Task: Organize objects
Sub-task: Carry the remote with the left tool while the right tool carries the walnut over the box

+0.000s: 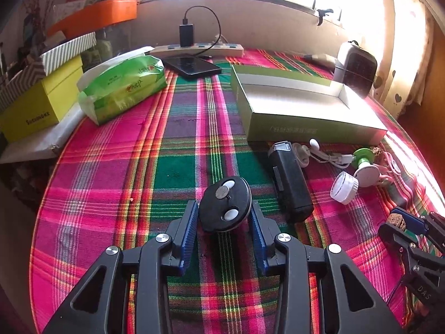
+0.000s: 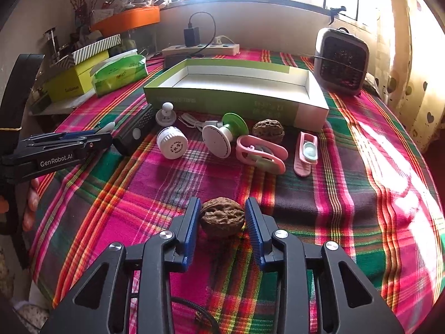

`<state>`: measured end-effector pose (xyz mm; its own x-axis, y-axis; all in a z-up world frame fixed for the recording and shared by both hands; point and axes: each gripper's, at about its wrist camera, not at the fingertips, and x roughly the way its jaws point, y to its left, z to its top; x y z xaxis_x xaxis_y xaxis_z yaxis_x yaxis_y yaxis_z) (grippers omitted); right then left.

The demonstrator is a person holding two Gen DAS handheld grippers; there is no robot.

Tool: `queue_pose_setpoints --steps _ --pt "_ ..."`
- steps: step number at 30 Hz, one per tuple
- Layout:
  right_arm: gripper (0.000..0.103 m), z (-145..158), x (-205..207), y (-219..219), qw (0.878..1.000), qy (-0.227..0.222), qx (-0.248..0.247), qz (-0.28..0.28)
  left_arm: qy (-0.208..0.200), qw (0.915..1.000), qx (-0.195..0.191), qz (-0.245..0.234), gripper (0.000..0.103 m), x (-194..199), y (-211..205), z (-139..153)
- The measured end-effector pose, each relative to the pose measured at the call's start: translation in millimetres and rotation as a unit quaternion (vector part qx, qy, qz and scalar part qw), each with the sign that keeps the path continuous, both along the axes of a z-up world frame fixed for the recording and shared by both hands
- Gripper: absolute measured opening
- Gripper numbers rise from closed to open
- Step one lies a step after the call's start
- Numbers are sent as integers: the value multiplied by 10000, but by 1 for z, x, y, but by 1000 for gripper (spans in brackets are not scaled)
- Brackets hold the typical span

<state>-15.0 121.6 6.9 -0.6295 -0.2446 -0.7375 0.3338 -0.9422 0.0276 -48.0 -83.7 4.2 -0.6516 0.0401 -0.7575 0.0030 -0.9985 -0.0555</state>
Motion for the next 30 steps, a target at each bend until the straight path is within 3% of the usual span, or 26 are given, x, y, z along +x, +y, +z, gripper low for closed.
queue_pose_setpoints --steps 30 --pt "33 14 -6 5 9997 115 -171 94 327 9991 49 -269 33 2 18 31"
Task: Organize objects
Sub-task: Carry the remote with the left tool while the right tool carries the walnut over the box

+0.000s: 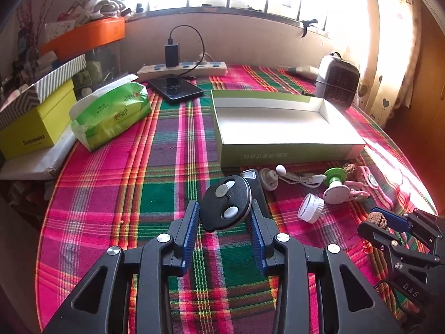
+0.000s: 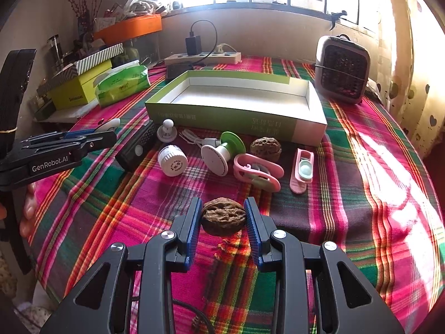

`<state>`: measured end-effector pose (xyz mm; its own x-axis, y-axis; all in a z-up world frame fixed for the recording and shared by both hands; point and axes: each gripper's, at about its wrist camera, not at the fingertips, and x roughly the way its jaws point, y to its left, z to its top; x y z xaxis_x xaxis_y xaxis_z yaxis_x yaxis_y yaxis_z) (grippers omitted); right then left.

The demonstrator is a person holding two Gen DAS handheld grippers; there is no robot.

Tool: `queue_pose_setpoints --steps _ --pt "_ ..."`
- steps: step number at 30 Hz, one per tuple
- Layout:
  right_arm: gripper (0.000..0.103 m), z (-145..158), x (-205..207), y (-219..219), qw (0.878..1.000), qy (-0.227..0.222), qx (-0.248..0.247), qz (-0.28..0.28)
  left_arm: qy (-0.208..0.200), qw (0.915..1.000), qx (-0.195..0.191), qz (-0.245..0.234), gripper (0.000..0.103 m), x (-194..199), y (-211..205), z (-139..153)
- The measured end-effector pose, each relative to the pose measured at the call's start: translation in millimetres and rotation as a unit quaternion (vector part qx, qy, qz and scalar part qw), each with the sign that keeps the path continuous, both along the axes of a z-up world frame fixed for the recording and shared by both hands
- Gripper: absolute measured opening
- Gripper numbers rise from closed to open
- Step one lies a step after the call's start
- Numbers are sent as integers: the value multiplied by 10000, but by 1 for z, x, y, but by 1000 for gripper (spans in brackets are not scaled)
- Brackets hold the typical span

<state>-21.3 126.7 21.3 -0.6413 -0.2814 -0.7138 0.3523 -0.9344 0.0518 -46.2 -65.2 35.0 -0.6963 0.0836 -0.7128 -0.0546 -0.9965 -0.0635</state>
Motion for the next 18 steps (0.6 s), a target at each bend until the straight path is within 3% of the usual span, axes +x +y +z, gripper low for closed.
queue_pose_setpoints --steps 18 --pt "33 35 -58 -1 9996 246 11 109 4 9995 181 -268 33 -50 18 21"
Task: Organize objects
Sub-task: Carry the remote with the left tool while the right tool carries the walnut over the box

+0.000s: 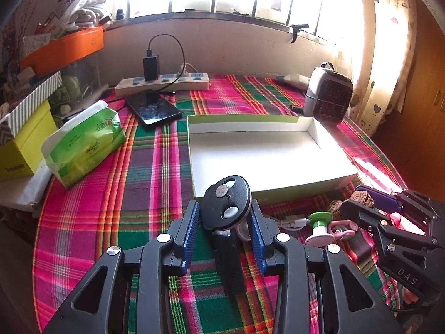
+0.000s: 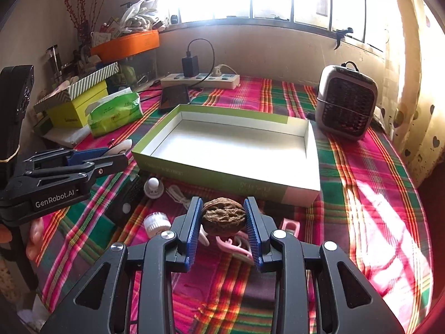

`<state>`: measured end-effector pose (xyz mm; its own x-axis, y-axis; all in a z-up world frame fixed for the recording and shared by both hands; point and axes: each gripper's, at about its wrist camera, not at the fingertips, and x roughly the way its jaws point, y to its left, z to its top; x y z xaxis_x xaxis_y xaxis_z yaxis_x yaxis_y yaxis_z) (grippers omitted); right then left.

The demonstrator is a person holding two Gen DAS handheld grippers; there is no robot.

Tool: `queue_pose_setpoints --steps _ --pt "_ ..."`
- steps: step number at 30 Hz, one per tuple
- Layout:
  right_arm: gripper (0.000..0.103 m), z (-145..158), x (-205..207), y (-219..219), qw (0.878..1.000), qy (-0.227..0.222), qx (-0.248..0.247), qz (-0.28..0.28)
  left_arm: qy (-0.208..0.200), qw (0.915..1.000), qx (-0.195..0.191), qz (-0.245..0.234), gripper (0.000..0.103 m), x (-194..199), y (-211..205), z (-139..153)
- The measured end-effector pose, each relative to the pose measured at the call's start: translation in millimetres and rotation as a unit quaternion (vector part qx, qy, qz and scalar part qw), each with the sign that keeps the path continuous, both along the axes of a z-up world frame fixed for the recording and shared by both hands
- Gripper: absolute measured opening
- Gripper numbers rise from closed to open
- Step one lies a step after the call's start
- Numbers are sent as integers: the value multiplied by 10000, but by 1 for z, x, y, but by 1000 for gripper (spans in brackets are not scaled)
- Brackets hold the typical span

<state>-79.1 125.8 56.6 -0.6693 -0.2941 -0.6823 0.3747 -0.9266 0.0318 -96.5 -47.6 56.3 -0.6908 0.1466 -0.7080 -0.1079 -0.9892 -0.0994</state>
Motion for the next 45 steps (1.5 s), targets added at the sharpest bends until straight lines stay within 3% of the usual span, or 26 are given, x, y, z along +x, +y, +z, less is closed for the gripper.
queue_pose_setpoints --steps 26,45 --pt "33 -15 -131 -11 9978 -612 176 -205 -405 9988 -196 -187 33 -103 15 -18" --pt "33 -34 -164 -20 9949 -913 352 -244 -673 9973 -229 -160 33 -137 17 -34"
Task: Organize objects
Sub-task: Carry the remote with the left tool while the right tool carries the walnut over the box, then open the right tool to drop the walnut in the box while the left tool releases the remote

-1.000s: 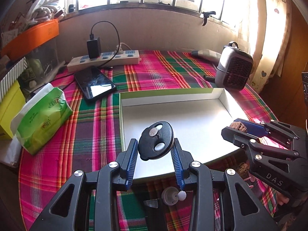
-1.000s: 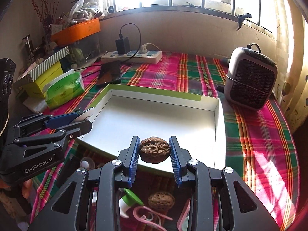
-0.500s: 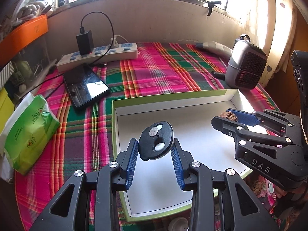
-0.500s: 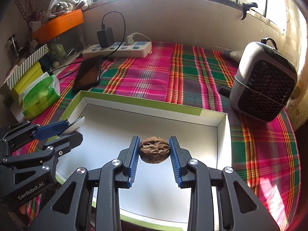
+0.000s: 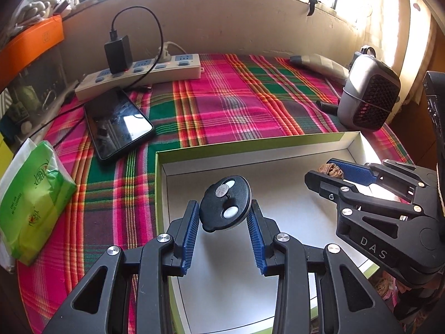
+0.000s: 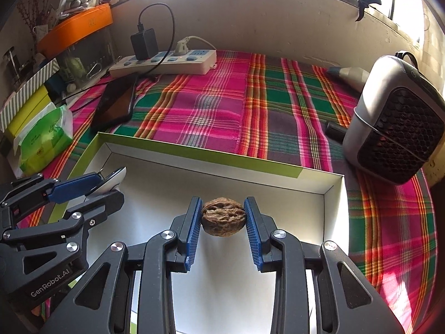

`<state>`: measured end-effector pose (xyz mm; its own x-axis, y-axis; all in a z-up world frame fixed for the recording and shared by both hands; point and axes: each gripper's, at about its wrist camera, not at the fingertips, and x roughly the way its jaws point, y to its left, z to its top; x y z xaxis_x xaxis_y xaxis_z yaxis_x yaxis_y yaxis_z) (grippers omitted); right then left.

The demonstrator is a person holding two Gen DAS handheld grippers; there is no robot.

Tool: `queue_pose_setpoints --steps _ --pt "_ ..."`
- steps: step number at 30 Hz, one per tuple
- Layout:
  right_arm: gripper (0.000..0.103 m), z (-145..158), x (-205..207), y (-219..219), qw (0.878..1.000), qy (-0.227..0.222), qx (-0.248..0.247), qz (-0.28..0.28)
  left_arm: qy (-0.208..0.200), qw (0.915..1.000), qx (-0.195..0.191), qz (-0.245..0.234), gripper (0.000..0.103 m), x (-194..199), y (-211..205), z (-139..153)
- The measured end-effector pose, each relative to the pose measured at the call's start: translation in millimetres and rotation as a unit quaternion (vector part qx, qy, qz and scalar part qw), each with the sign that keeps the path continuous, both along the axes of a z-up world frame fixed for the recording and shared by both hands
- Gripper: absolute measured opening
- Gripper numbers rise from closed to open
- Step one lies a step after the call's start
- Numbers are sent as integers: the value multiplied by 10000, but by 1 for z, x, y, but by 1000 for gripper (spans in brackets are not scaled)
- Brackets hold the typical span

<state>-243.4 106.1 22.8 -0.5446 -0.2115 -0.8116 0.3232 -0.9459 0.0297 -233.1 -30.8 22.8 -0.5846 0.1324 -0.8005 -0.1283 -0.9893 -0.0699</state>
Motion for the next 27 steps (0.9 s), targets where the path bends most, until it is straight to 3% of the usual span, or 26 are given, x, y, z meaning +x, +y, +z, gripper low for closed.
queue_pose_setpoints --steps 23,27 --pt "33 -6 -2 -2 10000 -53 31 -59 -31 9997 -228 -46 33 -6 9 -6" --pt "46 -7 -1 -2 9999 -60 -34 -74 -43 9998 -167 -25 33 -5 8 -5"
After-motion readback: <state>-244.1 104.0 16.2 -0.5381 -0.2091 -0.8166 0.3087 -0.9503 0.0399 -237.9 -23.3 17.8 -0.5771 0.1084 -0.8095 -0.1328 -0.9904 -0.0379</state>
